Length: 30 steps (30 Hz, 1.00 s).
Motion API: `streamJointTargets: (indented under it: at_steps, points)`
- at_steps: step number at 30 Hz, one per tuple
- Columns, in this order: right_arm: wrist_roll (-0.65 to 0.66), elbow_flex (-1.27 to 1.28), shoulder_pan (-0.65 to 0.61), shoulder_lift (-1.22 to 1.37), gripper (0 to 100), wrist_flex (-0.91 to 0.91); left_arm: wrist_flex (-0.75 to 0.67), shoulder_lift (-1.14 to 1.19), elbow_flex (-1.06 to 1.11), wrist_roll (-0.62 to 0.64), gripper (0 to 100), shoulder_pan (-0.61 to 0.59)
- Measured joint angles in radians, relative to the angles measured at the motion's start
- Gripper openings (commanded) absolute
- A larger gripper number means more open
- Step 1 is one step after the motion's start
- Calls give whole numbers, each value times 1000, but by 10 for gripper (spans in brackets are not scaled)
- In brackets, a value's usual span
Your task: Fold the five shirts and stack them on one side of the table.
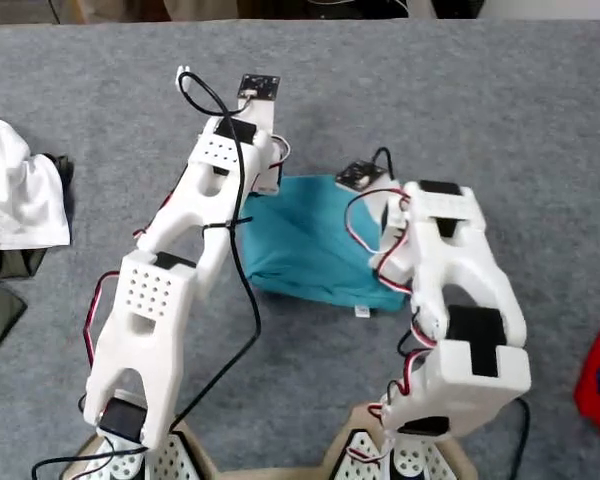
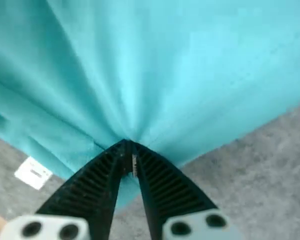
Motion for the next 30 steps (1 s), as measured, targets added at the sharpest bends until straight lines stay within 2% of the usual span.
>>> streamJointTargets:
  at_steps: [9,15,19,21,25,30]
  points:
    - [25,8,14,-8,5,20,34,57,-146,-3,20,-81]
    - [25,0,12,-140,5,110,241,57,-276,-66,20,-72]
    - [25,-72,-21,-299,5,183,448,57,-414,-120,19,-25]
    - [25,-132,-35,-361,5,215,489,55,-440,-123,19,6]
    - [25,-296,-44,-396,5,258,509,43,-384,-97,19,40]
    - [25,-423,-44,-261,5,245,511,-77,-140,-87,20,91]
